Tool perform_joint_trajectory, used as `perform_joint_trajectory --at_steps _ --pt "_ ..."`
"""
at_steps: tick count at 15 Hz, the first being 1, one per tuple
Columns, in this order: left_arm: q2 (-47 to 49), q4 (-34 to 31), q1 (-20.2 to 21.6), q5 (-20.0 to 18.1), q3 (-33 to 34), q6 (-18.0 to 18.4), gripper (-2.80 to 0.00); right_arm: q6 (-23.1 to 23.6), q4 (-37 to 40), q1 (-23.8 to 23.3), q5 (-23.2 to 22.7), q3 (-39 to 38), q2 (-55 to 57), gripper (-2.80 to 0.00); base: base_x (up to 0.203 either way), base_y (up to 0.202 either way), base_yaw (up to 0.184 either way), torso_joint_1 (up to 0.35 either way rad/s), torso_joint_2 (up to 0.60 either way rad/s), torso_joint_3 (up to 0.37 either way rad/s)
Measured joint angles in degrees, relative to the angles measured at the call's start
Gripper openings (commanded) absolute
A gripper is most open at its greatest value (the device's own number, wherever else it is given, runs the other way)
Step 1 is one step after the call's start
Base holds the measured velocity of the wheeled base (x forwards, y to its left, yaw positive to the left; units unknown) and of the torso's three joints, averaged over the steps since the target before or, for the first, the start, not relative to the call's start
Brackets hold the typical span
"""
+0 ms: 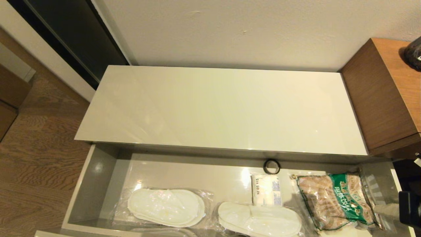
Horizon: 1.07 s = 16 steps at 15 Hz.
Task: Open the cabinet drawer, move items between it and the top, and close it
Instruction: Take out the tissue from the drawer
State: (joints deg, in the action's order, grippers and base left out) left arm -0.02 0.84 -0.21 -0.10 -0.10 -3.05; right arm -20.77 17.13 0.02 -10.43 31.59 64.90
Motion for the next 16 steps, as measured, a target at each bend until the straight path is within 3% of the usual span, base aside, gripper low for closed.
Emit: perform_joint_trajectory --at_steps 5,16 --pt "0.0 0.01 0.05 0.0 0.0 0.0 -2.8 1.7 -1.65 0.02 1.09 -3.13 2.21 -2.8 0.0 0.0 0.0 0.0 0.0 0.0" --pt "0.0 0.01 0.05 0.0 0.0 0.0 -2.8 6.55 -6.53 0.72 -1.7 -4.89 7.75 -2.8 0.0 0.0 0.0 0.0 0.0 0.0"
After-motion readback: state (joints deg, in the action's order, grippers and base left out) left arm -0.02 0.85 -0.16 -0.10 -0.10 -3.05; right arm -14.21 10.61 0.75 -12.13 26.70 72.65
